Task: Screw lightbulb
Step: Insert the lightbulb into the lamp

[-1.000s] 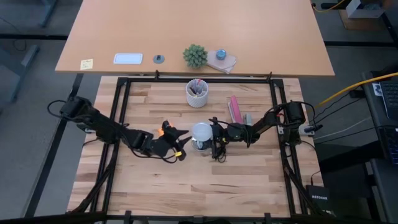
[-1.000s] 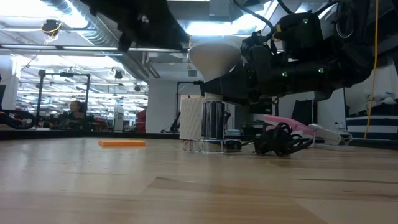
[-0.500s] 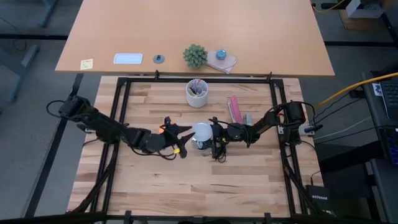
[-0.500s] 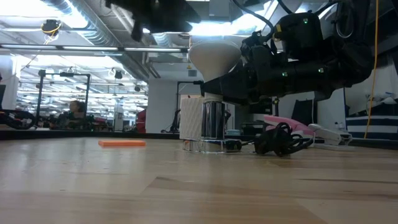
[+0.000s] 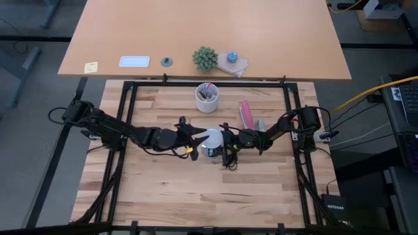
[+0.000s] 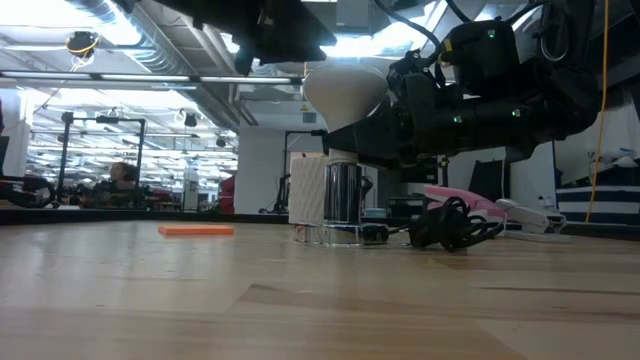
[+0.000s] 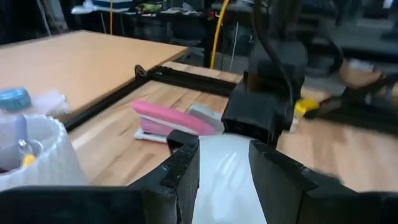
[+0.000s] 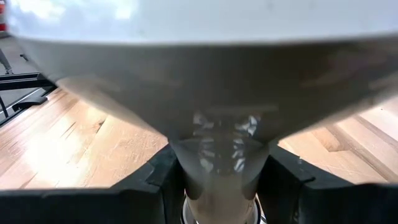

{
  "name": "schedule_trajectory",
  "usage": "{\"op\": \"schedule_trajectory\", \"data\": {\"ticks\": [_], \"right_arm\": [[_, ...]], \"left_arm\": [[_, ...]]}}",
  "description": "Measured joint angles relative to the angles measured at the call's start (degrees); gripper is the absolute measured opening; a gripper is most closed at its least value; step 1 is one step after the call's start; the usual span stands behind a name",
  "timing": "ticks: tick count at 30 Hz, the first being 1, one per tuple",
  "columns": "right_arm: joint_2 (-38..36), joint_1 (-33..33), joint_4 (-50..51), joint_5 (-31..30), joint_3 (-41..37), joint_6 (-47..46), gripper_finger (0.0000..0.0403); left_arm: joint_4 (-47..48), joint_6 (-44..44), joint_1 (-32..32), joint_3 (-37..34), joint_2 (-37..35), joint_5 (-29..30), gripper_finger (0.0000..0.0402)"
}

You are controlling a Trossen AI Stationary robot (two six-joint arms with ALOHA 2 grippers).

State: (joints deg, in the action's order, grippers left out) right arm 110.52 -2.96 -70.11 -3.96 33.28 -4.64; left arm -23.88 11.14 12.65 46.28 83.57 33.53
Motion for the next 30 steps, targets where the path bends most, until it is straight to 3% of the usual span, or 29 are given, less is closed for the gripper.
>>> {"op": "schedule_trajectory", "data": {"ticks": [4, 14, 24, 30], "right_arm": [[0.00, 0.00, 0.01, 0.02, 0.00, 0.01, 0.0159], [0.00, -0.02, 0.03, 0.22, -0.02, 0.23, 0.0159], [0.00, -0.02, 0.01, 0.08, -0.02, -0.05, 0.0159], [0.00, -0.02, -0.01, 0.08, -0.01, -0.05, 0.0159]], "left_arm": [[2.53, -3.32, 0.27, 0.00, 0.00, 0.02, 0.0131], [9.07, 3.16, 4.06, 0.00, -0.02, 0.49, 0.0131], [1.18, 0.41, 1.08, -0.02, 0.02, -0.30, 0.0131], [-2.58, -0.84, -1.99, -0.01, 0.02, -6.43, 0.0131]]}}
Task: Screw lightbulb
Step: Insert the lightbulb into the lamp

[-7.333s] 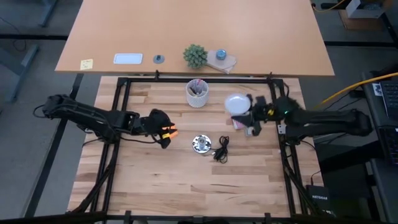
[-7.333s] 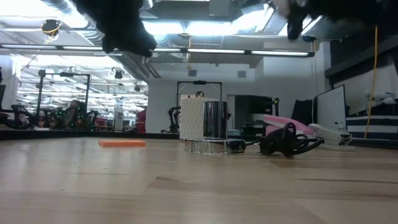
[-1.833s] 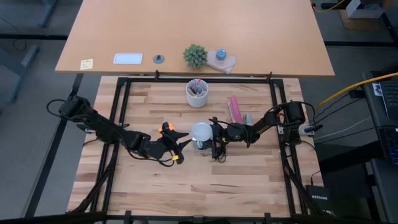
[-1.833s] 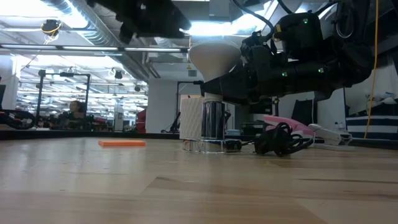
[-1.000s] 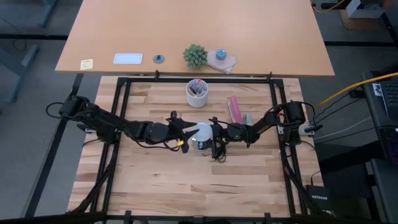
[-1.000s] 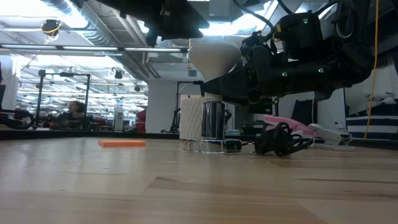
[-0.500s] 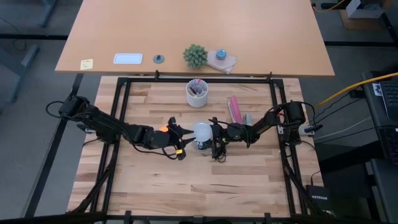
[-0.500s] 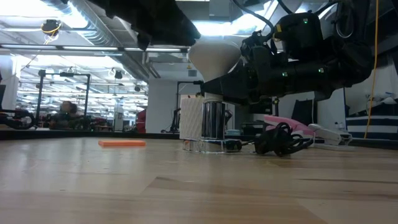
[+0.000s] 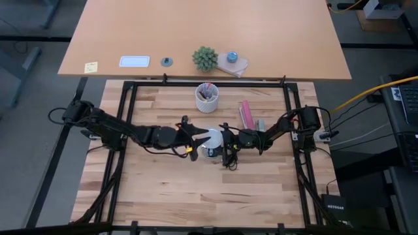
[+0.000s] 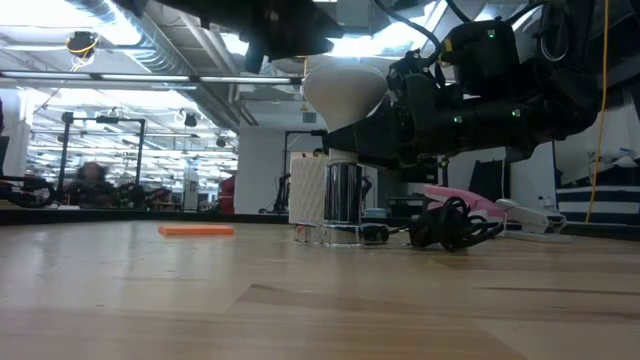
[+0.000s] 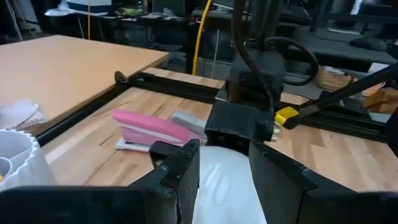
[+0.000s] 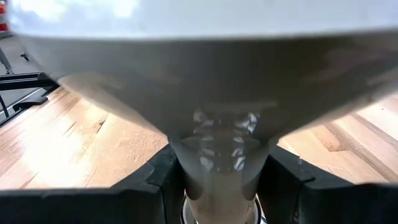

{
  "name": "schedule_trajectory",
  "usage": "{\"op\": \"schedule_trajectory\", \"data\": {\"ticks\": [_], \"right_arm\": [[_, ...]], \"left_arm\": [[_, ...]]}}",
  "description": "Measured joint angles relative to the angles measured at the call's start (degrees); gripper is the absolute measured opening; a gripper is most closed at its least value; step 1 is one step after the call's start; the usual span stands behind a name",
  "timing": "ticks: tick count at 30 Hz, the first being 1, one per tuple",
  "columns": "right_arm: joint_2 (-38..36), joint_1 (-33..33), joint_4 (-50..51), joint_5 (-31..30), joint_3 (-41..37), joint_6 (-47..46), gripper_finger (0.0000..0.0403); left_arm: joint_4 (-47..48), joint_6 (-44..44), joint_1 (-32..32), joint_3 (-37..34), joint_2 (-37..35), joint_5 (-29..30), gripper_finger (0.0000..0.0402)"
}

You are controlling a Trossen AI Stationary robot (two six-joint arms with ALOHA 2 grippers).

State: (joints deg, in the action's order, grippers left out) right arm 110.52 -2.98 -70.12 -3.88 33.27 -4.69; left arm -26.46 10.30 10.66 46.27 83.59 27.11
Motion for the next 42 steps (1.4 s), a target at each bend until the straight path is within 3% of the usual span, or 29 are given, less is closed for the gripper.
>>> {"op": "schedule_trajectory", "data": {"ticks": [6, 10, 17, 28, 42], "right_arm": [[0.00, 0.00, -0.01, 0.00, 0.01, 0.02, 0.0159], [0.00, 0.00, -0.01, 0.00, 0.00, 0.02, 0.0159], [0.02, 0.00, -0.01, 0.00, 0.00, 0.02, 0.0159], [0.04, 0.00, -0.05, 0.00, 0.01, 0.02, 0.0159], [0.04, 0.00, -0.02, 0.00, 0.03, 0.01, 0.0159]], "left_arm": [[1.58, -4.29, -0.16, 2.52, 0.09, -0.52, 0.0118], [8.58, -9.07, -0.18, 6.85, 0.09, -0.89, 0.0076], [20.36, -9.21, -0.36, 10.58, 0.09, -0.85, 0.0004], [20.02, -6.05, -2.52, 10.65, 2.07, -7.75, 0.0003], [20.87, -5.87, -3.27, 10.65, 4.20, -8.08, 0.0001]]}}
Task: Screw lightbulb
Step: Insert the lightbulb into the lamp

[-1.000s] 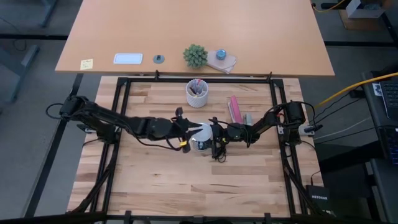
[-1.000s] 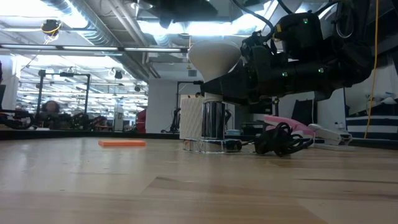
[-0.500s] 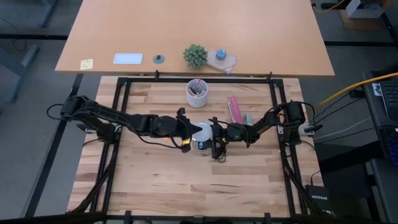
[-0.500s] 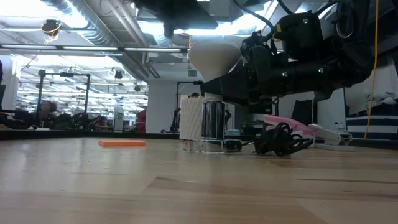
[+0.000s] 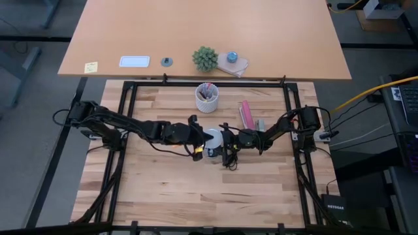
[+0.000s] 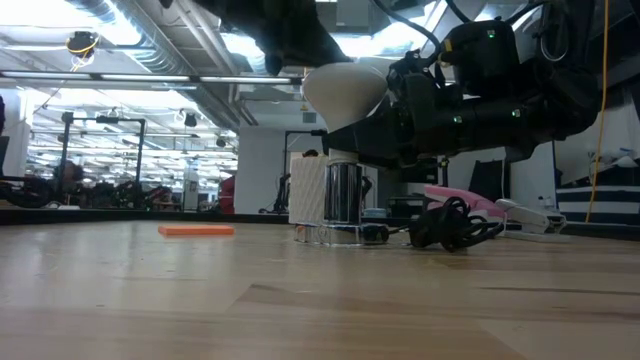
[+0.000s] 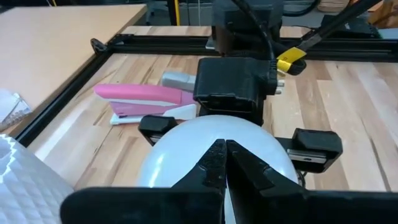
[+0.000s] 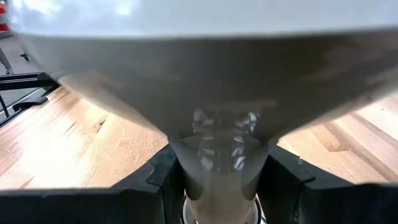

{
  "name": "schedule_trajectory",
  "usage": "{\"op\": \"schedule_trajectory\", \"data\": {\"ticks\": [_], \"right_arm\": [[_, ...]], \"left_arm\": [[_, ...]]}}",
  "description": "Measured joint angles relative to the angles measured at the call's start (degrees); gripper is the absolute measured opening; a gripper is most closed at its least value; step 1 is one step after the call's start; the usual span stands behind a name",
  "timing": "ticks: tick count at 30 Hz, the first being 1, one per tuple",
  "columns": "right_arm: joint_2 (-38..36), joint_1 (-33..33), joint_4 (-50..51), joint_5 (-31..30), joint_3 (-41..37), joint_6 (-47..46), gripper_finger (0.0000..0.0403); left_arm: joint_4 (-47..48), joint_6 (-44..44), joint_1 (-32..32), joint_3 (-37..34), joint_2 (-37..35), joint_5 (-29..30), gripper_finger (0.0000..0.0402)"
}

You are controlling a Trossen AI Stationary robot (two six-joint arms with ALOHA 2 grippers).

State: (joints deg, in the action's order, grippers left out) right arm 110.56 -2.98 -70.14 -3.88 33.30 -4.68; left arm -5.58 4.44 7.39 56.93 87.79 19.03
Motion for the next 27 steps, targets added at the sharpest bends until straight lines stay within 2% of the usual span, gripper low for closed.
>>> {"op": "schedule_trajectory", "data": {"ticks": [11, 27], "right_arm": [[0.00, 0.02, -0.19, -0.04, -0.07, -1.21, 0.0159], [0.00, 0.00, -0.14, 0.00, 0.04, -1.03, 0.0165]], "left_arm": [[-1.11, 2.49, -0.74, 0.28, 2.56, -0.72, 0.0001], [-0.02, 2.63, 0.09, 0.15, 2.05, -0.83, 0.0001]]}}
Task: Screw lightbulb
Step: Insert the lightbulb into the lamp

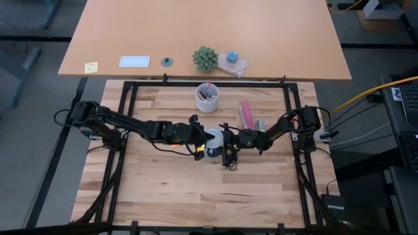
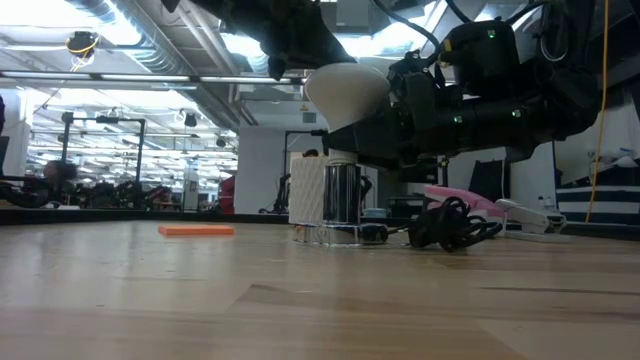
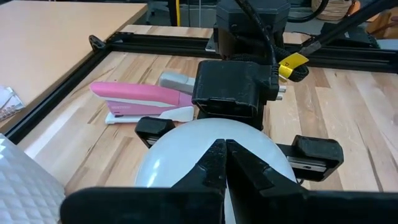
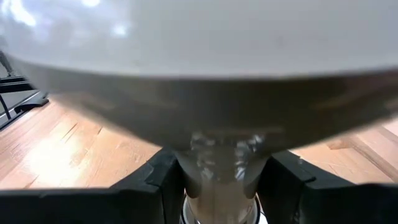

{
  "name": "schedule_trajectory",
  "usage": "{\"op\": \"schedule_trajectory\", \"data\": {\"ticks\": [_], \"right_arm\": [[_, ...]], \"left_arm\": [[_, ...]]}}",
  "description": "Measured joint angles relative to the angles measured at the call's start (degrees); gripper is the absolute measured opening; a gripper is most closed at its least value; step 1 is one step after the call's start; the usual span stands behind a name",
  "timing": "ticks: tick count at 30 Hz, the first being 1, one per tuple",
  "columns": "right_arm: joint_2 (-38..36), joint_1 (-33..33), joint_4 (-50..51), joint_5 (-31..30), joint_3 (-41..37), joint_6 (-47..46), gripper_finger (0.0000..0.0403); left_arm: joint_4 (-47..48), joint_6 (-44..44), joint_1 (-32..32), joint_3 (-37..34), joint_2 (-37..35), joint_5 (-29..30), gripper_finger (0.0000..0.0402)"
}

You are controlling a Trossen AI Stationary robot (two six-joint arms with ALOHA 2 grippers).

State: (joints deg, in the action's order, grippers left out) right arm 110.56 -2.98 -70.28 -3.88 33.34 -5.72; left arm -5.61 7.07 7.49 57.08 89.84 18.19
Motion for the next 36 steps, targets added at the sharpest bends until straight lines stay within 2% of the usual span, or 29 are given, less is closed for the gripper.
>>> {"op": "schedule_trajectory", "data": {"ticks": [9, 13, 26, 36], "right_arm": [[0.17, -0.02, 0.66, -1.03, 0.02, -0.13, 0.0231], [0.15, 0.00, 0.31, -1.09, 0.02, -0.13, 0.0247], [-0.92, 0.00, 1.91, -1.02, -0.02, -0.15, 0.0248], [-1.77, -0.02, 4.39, 4.44, -0.02, -0.17, 0.0248]], "left_arm": [[-0.20, 0.00, 0.09, -0.07, 0.04, -0.63, 0.0001], [-0.20, 0.00, 0.07, -0.09, 0.07, -0.54, 0.0001], [-0.22, 0.00, 0.04, -0.13, 0.11, -0.25, 0.0001], [-0.22, 0.00, 0.04, -0.13, 0.11, -0.17, 0.0001]]}}
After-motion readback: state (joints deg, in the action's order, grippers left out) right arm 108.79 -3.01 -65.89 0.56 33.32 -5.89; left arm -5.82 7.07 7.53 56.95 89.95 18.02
